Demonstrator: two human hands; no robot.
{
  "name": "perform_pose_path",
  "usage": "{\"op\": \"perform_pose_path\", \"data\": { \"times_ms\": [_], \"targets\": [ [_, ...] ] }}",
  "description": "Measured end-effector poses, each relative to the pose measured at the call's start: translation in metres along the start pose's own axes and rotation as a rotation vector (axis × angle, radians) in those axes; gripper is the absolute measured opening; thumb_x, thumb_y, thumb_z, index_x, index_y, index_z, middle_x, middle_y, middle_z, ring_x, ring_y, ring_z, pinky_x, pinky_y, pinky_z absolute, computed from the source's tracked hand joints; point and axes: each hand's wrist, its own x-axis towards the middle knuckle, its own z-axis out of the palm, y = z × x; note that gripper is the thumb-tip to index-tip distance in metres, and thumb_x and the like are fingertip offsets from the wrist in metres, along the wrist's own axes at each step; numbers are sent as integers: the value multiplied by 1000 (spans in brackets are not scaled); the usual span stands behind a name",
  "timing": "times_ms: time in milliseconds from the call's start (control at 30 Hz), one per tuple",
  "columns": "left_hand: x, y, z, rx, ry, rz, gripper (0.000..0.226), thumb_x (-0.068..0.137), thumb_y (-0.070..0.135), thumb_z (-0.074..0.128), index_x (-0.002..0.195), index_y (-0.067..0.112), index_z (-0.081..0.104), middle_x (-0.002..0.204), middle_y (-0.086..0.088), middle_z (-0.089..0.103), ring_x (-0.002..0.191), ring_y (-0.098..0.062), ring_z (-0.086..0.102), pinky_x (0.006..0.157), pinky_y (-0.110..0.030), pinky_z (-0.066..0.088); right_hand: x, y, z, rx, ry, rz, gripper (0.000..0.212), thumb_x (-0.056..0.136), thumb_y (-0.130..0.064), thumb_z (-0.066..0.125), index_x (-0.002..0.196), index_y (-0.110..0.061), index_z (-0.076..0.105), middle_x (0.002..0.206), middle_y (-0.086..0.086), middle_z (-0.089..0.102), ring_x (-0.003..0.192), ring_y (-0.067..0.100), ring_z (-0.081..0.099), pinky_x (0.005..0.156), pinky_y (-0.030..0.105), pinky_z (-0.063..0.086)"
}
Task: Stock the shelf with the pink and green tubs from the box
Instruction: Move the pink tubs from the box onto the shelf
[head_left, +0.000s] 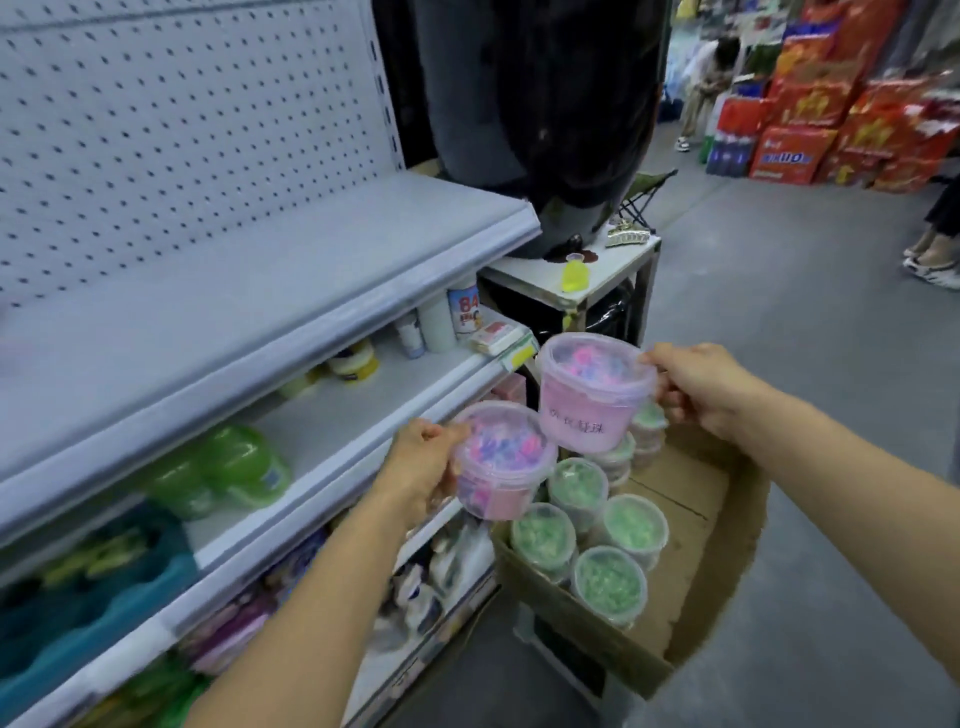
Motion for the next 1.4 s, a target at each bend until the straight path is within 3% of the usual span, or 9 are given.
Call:
{"op": "perform_pose_path", "data": {
  "times_ms": [133, 267, 367, 567, 667, 833, 1067, 1233, 1400],
  "targets": [
    [-38, 12, -66, -91, 124, 40, 21, 90, 19, 62, 72, 14, 52, 39, -1, 46, 35, -16, 40, 48, -22, 36, -28, -39, 47, -52, -173, -57, 26, 82, -18, 59, 59, -14, 47, 40, 1, 39, 36, 13, 27, 38, 17, 23],
    [-79, 26, -127, -88, 224, 102, 14, 90, 19, 64, 81, 10, 55, 50, -5, 49, 39, -14, 42, 42, -20, 40, -55, -71, 98, -62, -297, -111, 25, 84, -18, 58, 61, -17, 47, 43, -1, 35, 41, 13, 25, 38, 17, 24],
    [-106, 28, -174, -89, 271, 91, 15, 90, 20, 63, 94, 6, 60, 56, -6, 52, 46, -16, 46, 47, -25, 46, -76, -88, 142, -59, -384, -166, 28, 87, -16, 55, 59, -17, 47, 42, -2, 35, 39, 12, 25, 37, 17, 23],
    [-155, 16, -276, -138, 423, 80, 21, 88, 25, 65, 97, 7, 60, 62, -9, 52, 52, -21, 48, 54, -30, 50, -127, -115, 250, -70, -538, -238, 31, 88, -13, 54, 60, -16, 40, 38, -3, 34, 40, 14, 24, 36, 18, 25],
    [-177, 9, -324, -177, 507, 82, 22, 88, 24, 66, 100, 6, 63, 56, -6, 52, 49, -19, 48, 54, -30, 51, -157, -128, 309, -91, -590, -270, 29, 87, -14, 56, 60, -12, 45, 37, -2, 37, 43, 15, 25, 36, 18, 26],
    [-208, -3, -397, -217, 603, 73, 13, 90, 22, 63, 89, 10, 58, 55, -7, 50, 49, -19, 46, 54, -30, 50, -205, -142, 405, -142, -708, -317, 20, 88, -16, 56, 71, -7, 54, 47, 3, 44, 44, 16, 29, 41, 24, 32],
    [-241, -18, -454, -241, 601, 40, 17, 89, 20, 63, 77, 12, 54, 46, -4, 46, 47, -19, 45, 52, -29, 50, -268, -140, 524, -206, -824, -354, 17, 89, -11, 52, 74, -5, 52, 56, 8, 43, 45, 17, 30, 42, 23, 33],
    [-256, -28, -477, -265, 583, 27, 11, 89, 19, 62, 83, 11, 58, 47, -3, 46, 44, -16, 45, 48, -27, 49, -288, -133, 575, -315, -844, -409, 18, 89, -12, 51, 74, -4, 50, 59, 10, 44, 45, 19, 32, 37, 22, 38],
    [-263, -31, -488, -300, 572, 24, 13, 89, 20, 62, 96, 9, 59, 57, -6, 48, 46, -15, 46, 51, -28, 53, -291, -135, 588, -427, -843, -476, 21, 92, -22, 53, 91, -1, 54, 66, 10, 48, 50, 19, 39, 38, 23, 43]
  ]
}}
